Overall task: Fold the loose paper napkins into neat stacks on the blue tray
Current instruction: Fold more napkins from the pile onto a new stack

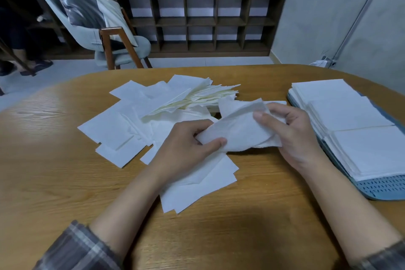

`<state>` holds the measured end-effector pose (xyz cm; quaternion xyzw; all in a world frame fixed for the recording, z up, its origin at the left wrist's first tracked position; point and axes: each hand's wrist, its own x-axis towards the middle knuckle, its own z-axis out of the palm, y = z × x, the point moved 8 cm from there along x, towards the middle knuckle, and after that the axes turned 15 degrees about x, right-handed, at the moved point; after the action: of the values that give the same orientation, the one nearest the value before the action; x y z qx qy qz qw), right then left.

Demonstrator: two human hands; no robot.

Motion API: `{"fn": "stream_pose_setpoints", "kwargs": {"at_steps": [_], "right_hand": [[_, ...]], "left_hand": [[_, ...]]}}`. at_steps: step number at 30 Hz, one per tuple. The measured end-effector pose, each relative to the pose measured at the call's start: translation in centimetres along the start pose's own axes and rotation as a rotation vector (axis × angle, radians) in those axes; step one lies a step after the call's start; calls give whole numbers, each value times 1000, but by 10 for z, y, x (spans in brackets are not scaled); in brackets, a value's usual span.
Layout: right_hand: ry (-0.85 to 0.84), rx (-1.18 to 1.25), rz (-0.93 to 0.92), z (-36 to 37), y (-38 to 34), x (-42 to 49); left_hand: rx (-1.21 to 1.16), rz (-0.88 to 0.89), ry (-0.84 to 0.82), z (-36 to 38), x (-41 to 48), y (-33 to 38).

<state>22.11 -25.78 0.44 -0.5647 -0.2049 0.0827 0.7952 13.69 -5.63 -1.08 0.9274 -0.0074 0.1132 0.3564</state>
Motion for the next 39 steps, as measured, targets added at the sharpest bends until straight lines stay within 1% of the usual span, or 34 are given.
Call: {"fn": "stream_pose_setpoints", "kwargs": {"at_steps": [1, 3, 5, 7, 9, 12, 18, 22, 24, 26, 27, 29, 31, 32, 35, 36, 37, 39], "right_hand": [[34, 78, 23, -2, 1, 1], [80, 181, 66, -7, 5, 2], [71, 191, 110, -6, 10, 2], [22, 166, 157, -2, 16, 1], [-19, 154, 201, 4, 21, 0], [-31, 147, 222, 10, 25, -2], [-3, 126, 224, 10, 25, -3], [0, 67, 206, 8, 26, -3], [4, 33, 190, 8, 26, -3], [-1, 4, 174, 6, 26, -2], [-15, 11, 166, 8, 24, -3], [-72, 126, 170, 15, 20, -4], [-123, 222, 191, 20, 17, -7], [-127, 173, 181, 21, 16, -7], [-73, -296, 30, 15, 9, -6], [-69, -360, 9, 15, 9, -5], [-84, -319, 23, 15, 11, -4], [-150, -113, 94, 19, 13, -6]], "left_hand": [[-29, -16, -1, -1, 0, -1], [-151, -12, 47, -8, -2, 5], [-350, -54, 117, -18, -3, 4], [-453, -113, 133, -22, -5, -1], [-447, -129, 98, -19, -6, -3], [-436, -163, 55, -11, -6, -5], [-493, -220, 45, 2, -7, -8], [-518, -223, 30, 8, -8, -8], [-507, -226, 32, 7, -8, -7], [-450, -217, 69, 4, -8, -6], [-406, -207, 107, 0, -7, -5], [-347, -178, 151, -6, -7, -2], [-379, -151, 122, -5, -7, 3], [-395, -133, 102, -4, -7, 6], [-391, -106, 97, -3, -7, 6], [-365, -103, 128, -4, -6, 4], [-316, -109, 171, -7, -6, -1], [-234, -122, 225, -12, -5, -9]]}}
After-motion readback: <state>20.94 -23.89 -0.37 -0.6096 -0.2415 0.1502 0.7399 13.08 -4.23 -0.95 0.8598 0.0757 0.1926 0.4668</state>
